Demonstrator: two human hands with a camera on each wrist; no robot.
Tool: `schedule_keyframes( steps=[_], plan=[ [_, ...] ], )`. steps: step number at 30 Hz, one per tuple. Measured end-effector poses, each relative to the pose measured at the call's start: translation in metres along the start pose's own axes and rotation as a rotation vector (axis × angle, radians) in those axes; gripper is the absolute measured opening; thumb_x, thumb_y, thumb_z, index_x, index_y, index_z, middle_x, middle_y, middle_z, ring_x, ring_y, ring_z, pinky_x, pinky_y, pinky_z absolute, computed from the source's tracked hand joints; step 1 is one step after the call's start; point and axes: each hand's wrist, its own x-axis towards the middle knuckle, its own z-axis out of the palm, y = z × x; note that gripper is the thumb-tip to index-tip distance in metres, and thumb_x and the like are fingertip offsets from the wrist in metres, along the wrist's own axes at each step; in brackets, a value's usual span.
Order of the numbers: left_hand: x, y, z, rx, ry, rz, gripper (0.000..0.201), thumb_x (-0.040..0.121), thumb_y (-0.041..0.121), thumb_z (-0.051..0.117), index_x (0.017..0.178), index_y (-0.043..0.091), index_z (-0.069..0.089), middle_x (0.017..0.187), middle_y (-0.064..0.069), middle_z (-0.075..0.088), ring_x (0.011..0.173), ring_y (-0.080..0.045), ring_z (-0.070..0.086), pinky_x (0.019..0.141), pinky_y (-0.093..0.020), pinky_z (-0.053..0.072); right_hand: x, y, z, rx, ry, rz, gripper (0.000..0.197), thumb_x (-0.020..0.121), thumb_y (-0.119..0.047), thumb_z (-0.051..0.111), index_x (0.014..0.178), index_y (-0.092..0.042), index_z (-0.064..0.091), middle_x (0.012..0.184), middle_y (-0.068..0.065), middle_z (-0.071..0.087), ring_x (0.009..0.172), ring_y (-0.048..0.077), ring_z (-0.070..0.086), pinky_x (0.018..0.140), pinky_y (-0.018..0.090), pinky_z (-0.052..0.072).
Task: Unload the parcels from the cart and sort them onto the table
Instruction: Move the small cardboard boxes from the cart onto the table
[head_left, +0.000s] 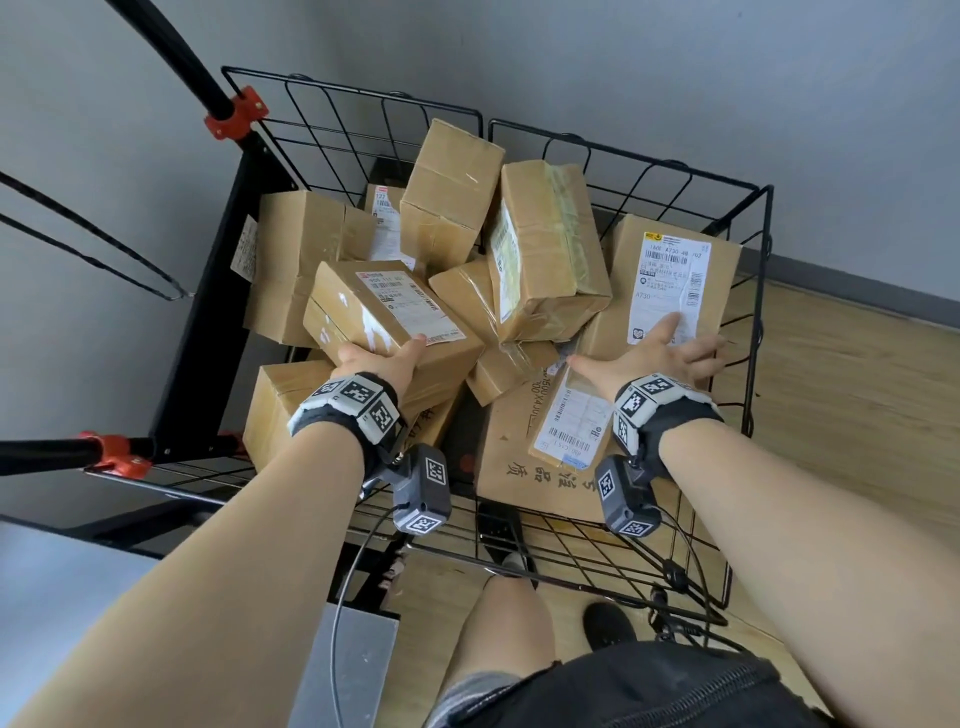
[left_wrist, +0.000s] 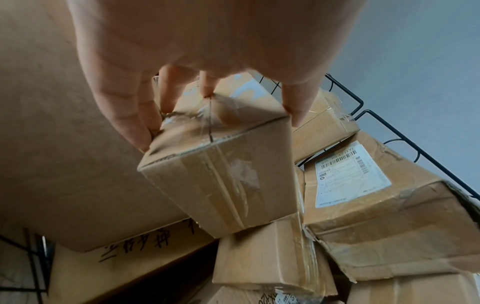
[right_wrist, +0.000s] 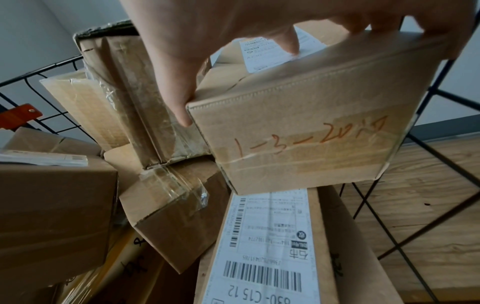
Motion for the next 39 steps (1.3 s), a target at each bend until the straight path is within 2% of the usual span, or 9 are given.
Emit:
schedule_keyframes(
  steps=[11, 16, 21, 23, 28, 31, 34, 36, 39],
  plan=[
    [-0.012, 0.005, 0.005, 0.014, 0.023, 0.006, 0.083, 0.083, 0.057, 0.058, 0.137, 0.002, 0.027, 0.125, -0.016, 0.053, 0.109, -0.033, 0.056, 0.086, -0.038, 0.045, -0.022, 0.009, -0.02, 0.065, 0.02, -0.071, 0.111, 0.058, -0.072, 0.063, 0.144, -0.026, 0.01, 0.151, 0.017, 0.003, 0.134, 0.045, 0.016, 0.101, 0.059, 0.033],
    [-0.052, 0.011, 0.008, 0.067, 0.045, 0.103, 0.082, 0.084, 0.052, 0.059, 0.14, 0.001, 0.027, 0.128, -0.018, 0.051, 0.112, -0.034, 0.055, 0.094, -0.04, 0.047, -0.037, 0.017, -0.043, 0.087, 0.036, -0.152, 0.107, 0.058, -0.071, 0.062, 0.142, -0.024, 0.014, 0.147, 0.015, 0.012, 0.132, 0.047, 0.018, 0.099, 0.061, 0.034],
    [-0.107, 0.015, 0.017, 0.047, -0.021, 0.244, 0.068, 0.085, 0.052, 0.055, 0.136, 0.01, 0.041, 0.122, -0.012, 0.055, 0.1, -0.028, 0.054, 0.081, -0.03, 0.042, -0.061, 0.035, -0.071, 0.127, 0.059, -0.271, 0.103, 0.059, -0.07, 0.06, 0.14, -0.022, 0.019, 0.146, 0.014, 0.013, 0.13, 0.048, 0.02, 0.096, 0.06, 0.035],
    [-0.13, 0.018, 0.027, 0.017, -0.093, 0.295, 0.063, 0.088, 0.056, 0.048, 0.133, 0.013, 0.047, 0.119, -0.01, 0.058, 0.095, -0.026, 0.056, 0.08, -0.031, 0.046, -0.071, 0.048, -0.082, 0.133, 0.087, -0.335, 0.1, 0.058, -0.071, 0.06, 0.137, -0.021, 0.023, 0.145, 0.013, 0.014, 0.126, 0.045, 0.023, 0.094, 0.057, 0.037],
    [-0.193, 0.019, 0.051, -0.177, -0.19, 0.33, 0.075, 0.085, 0.067, 0.042, 0.135, 0.011, 0.045, 0.128, -0.01, 0.055, 0.117, -0.028, 0.053, 0.101, -0.046, 0.045, -0.095, 0.089, -0.095, 0.091, 0.204, -0.611, 0.104, 0.053, -0.078, 0.058, 0.134, -0.023, 0.026, 0.146, 0.013, 0.016, 0.126, 0.039, 0.028, 0.096, 0.054, 0.034],
    [-0.219, 0.013, 0.061, -0.341, -0.226, 0.283, 0.086, 0.078, 0.073, 0.047, 0.134, 0.009, 0.043, 0.123, -0.007, 0.054, 0.11, -0.027, 0.055, 0.099, -0.047, 0.046, -0.108, 0.113, -0.102, 0.054, 0.207, -0.794, 0.107, 0.055, -0.079, 0.059, 0.139, -0.024, 0.02, 0.149, 0.013, 0.011, 0.132, 0.036, 0.025, 0.1, 0.053, 0.032],
    [-0.243, -0.008, 0.062, -0.558, -0.279, 0.177, 0.071, 0.073, 0.067, 0.063, 0.119, 0.017, 0.045, 0.1, -0.004, 0.054, 0.1, -0.029, 0.055, 0.087, -0.048, 0.051, -0.123, 0.133, -0.106, 0.001, 0.199, -0.935, 0.114, 0.053, -0.078, 0.061, 0.142, -0.028, 0.011, 0.152, 0.012, 0.003, 0.137, 0.035, 0.019, 0.105, 0.051, 0.028],
    [-0.254, -0.024, 0.058, -0.665, -0.264, 0.14, 0.07, 0.068, 0.062, 0.071, 0.117, 0.017, 0.049, 0.096, -0.004, 0.056, 0.096, -0.027, 0.06, 0.076, -0.045, 0.054, -0.133, 0.139, -0.104, 0.0, 0.169, -1.016, 0.119, 0.052, -0.078, 0.063, 0.144, -0.029, 0.006, 0.153, 0.012, -0.001, 0.139, 0.034, 0.015, 0.107, 0.052, 0.026],
    [-0.263, -0.057, 0.044, -0.762, -0.157, 0.157, 0.06, 0.076, 0.052, 0.07, 0.12, 0.016, 0.051, 0.091, -0.006, 0.057, 0.084, -0.025, 0.06, 0.079, -0.048, 0.055, -0.152, 0.14, -0.099, -0.003, 0.056, -1.133, 0.125, 0.052, -0.079, 0.065, 0.147, -0.029, -0.001, 0.155, 0.013, -0.001, 0.142, 0.033, 0.012, 0.112, 0.051, 0.024]
  ],
)
